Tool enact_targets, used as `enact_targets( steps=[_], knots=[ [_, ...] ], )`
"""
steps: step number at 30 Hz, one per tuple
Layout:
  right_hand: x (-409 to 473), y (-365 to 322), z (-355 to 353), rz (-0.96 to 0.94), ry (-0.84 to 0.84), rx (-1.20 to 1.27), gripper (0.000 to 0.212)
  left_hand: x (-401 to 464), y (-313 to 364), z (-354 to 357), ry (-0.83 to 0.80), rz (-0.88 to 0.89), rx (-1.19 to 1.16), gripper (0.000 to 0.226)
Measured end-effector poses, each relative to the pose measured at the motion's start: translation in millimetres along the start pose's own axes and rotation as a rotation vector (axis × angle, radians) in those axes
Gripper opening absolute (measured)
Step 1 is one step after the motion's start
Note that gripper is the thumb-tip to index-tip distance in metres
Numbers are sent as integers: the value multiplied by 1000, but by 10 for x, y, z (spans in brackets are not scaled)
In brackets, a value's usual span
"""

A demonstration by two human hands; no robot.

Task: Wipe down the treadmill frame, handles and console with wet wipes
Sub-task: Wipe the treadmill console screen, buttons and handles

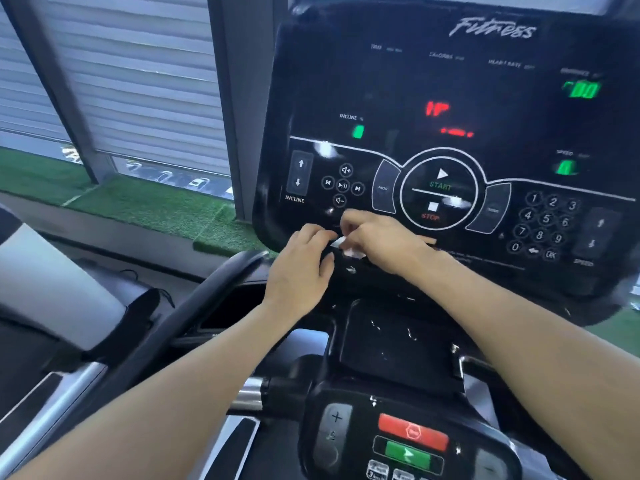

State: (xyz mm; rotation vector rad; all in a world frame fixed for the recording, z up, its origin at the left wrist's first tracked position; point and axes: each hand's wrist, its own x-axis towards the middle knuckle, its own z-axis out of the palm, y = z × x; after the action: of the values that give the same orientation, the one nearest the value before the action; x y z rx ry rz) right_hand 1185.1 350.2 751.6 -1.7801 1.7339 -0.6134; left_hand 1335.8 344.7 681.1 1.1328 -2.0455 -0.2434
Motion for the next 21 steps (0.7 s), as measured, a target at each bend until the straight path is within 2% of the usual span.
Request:
enact_targets(
  steps=[5, 7, 9, 11, 14, 17, 21],
  knots=[
    [-312, 374, -287, 47, 72, -48, 11, 1, 74, 124, -28, 80, 115, 20],
    [-438, 521, -409, 19, 77, -219, 5, 7, 84, 125, -9, 83, 140, 18],
    [-508, 650, -484, -38, 84, -396, 15, 16, 98, 116, -7, 75, 147, 17],
    [-538, 709, -559, -22, 79, -459, 11, 24, 107, 112, -12, 59, 145, 16],
    [-478, 618, -484, -144, 80, -706, 23, 27, 96, 115, -9, 62, 161, 15],
    [-322, 417, -301, -329, 202, -719, 15, 26, 81, 122, 2, 75, 181, 15],
    [-121, 206, -123, -560, 287, -868, 21, 25, 80, 112, -9, 81, 210, 15]
  ],
)
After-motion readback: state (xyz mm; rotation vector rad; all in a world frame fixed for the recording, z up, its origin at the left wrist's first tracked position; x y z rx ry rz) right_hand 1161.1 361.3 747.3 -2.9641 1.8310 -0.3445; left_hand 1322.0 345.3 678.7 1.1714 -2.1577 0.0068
